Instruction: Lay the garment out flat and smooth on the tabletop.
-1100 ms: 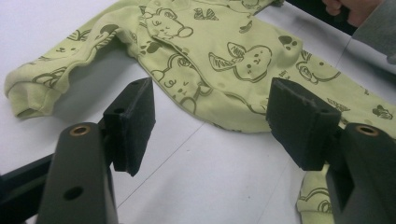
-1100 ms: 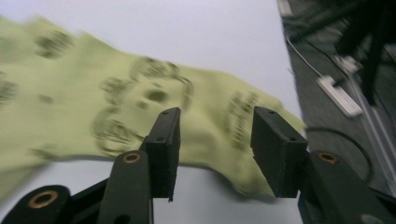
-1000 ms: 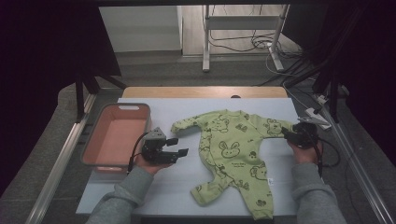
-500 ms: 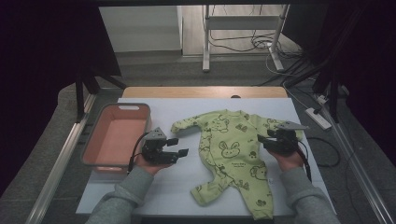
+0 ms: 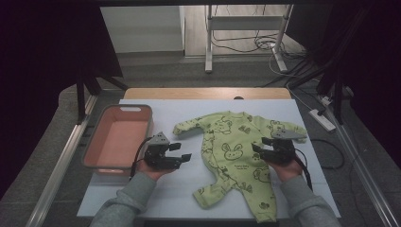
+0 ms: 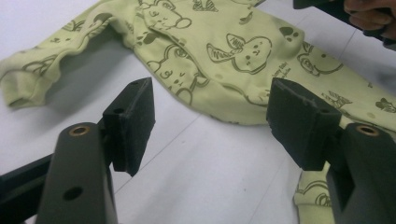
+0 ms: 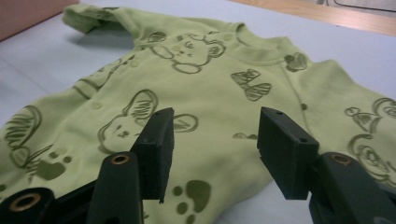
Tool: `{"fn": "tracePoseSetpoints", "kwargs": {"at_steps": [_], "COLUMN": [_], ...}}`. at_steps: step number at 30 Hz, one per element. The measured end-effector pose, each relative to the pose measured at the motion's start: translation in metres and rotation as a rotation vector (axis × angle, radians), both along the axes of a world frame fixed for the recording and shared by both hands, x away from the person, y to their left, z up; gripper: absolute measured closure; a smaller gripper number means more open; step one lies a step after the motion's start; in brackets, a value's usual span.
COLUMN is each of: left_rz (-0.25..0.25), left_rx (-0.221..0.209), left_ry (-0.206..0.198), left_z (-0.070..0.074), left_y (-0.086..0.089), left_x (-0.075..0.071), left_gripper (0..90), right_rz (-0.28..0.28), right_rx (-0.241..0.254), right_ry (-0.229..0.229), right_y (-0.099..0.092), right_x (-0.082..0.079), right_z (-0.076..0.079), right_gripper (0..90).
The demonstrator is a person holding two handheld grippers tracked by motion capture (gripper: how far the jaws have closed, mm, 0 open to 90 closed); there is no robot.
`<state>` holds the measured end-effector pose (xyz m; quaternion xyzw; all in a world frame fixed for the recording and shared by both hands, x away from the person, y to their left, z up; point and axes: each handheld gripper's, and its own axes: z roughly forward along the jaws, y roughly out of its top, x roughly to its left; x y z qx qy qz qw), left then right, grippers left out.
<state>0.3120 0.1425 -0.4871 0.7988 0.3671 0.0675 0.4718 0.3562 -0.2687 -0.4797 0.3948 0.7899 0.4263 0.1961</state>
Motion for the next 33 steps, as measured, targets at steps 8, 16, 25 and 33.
{"fn": "tracePoseSetpoints", "kwargs": {"at_steps": [8, 16, 25, 33], "left_rz": [0.035, 0.085, 0.139, 0.147], "left_rx": [0.015, 0.025, 0.013, -0.014], "left_ry": [0.020, 0.008, 0.010, 0.014], "left_z": [-0.008, -0.012, -0.015, -0.009], "left_y": [0.002, 0.002, 0.000, -0.005], "left_x": [-0.010, -0.018, -0.006, -0.001], "left_gripper": [32.7, 31.8, 29.6, 28.2], "right_rz": [0.037, 0.052, 0.116, 0.120], "right_rx": [-0.019, -0.012, -0.018, -0.018], "right_ry": [0.014, 0.025, 0.032, 0.022], "right_y": [0.005, 0.001, 0.007, 0.005], "right_x": [-0.015, -0.033, -0.050, -0.056], "right_z": [-0.004, -0.006, -0.008, -0.007], "right_gripper": [45.4, 43.7, 42.6, 42.2]}}
